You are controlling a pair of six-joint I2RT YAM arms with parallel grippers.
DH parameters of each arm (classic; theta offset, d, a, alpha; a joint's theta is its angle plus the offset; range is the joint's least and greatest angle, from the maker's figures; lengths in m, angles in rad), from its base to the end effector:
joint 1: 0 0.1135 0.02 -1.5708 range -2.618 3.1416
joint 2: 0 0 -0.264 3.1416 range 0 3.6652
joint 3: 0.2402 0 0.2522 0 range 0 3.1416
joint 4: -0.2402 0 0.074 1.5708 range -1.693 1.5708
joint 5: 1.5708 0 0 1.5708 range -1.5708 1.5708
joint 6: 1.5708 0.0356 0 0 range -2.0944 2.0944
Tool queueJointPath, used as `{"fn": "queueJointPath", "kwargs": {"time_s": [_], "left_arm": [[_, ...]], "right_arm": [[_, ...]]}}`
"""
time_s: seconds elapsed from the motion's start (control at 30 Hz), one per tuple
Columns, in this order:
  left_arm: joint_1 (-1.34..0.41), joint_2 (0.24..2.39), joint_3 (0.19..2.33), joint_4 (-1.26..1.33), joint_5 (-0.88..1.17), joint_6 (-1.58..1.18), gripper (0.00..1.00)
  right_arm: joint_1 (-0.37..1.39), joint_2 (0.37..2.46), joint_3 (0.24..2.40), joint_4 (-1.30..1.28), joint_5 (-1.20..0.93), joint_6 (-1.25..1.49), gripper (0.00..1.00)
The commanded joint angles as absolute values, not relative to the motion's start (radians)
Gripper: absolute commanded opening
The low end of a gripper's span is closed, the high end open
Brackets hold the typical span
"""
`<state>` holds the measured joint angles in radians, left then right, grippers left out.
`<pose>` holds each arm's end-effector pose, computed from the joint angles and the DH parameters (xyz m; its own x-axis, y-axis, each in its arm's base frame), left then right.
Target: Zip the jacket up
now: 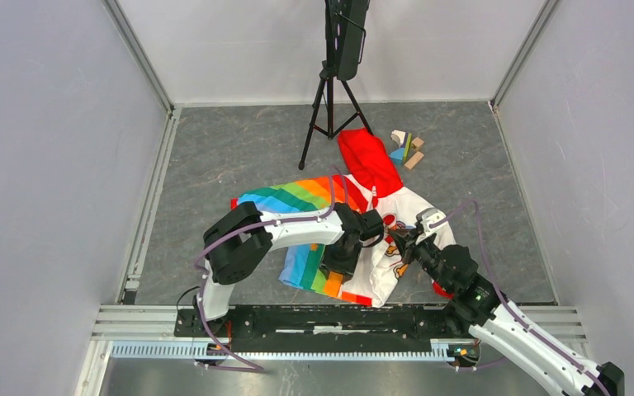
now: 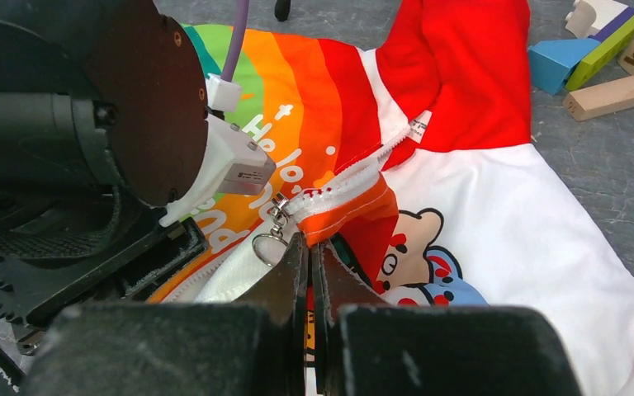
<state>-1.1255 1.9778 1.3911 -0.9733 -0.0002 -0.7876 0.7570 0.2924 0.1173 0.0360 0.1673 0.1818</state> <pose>0.1563 -0.3275 0.1607 -0.9434 0.3315 -0.0078 0.3315 0.9434 -0.0075 0.0963 0.0829 0.1909 -0.1999 0.0564 -0.9782 -0.5299 0.8335 0.1564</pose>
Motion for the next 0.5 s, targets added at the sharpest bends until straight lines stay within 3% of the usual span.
{"fn": "queueJointPath", "kwargs": {"time_s": [0.0, 0.47], "left_arm": [[-1.131, 1.983, 1.414, -0.957, -0.032, -0.833, 0.52], [-1.131, 1.971, 1.370, -0.918, -0.005, -0.831, 0.62]], "right_arm": [[0.755, 0.281, 0.106, 0.063, 0.165, 0.198, 0.00], [0.754, 0.282, 0.108, 0.062, 0.165, 0.197, 0.00]]}}
